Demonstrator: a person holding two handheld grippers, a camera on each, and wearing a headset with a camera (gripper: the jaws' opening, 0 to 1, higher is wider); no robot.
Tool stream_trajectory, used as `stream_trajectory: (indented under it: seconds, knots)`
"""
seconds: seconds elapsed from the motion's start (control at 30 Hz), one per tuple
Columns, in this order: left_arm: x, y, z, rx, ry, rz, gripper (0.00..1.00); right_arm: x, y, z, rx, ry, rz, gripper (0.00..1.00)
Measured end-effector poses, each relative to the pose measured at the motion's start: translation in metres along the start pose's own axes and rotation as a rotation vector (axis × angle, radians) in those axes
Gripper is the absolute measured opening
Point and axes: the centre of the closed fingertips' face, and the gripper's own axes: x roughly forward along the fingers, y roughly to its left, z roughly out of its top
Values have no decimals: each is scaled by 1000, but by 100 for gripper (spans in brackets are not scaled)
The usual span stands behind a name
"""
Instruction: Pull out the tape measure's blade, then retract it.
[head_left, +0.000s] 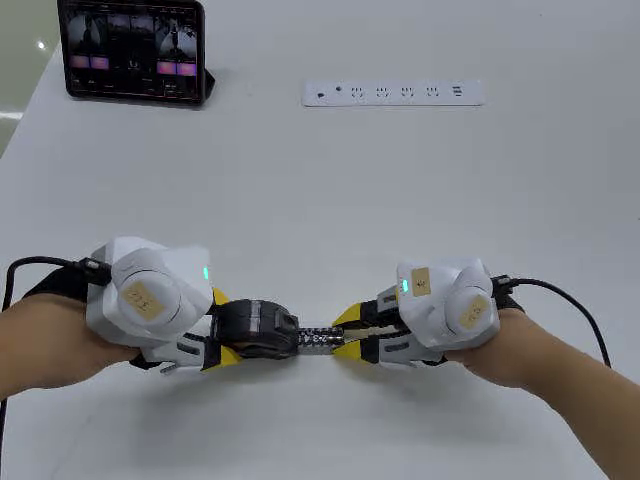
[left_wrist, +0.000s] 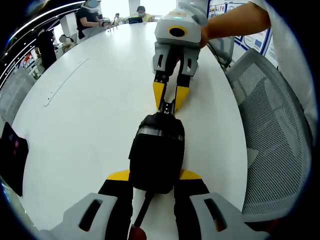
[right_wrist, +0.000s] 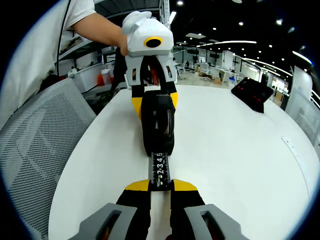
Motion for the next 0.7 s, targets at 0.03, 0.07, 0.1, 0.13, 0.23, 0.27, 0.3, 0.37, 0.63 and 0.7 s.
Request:
stream_trajectory:
  seconds: [0.03, 0.07, 0.1, 0.13, 0.23, 0.27, 0.3, 0.37, 0.63, 0.7]
  knots:
    - [0, 0, 0, 1, 1, 0, 26, -1, 0, -1, 0, 2, -1, 10]
    - [0, 0, 0, 2, 1, 0, 26, -2, 0, -2, 0, 4, -2, 10]
    - [0, 0, 0, 1, 1, 0, 26, -3, 0, -3, -1, 6, -3, 10]
    - [0, 0, 0, 1, 1, 0, 26, -4, 0, -4, 0, 8, -3, 10]
    - [0, 0, 0, 3, 5, 0, 26, -8, 0, -7, 3, 13, -8, 10]
    - [0, 0, 0, 6, 6, 0, 26, -9, 0, -8, 3, 14, -10, 10]
    - [0, -1, 0, 6, 6, -1, 26, -10, 0, -9, 4, 15, -11, 10]
    - [0, -1, 0, 7, 6, -1, 26, -13, 0, -11, 6, 17, -15, 10]
    - [0, -1, 1, 5, 7, 0, 26, -19, -1, -16, 13, 25, -23, 10]
    - [0, -1, 0, 5, 8, 1, 26, -20, -1, -17, 15, 25, -25, 10]
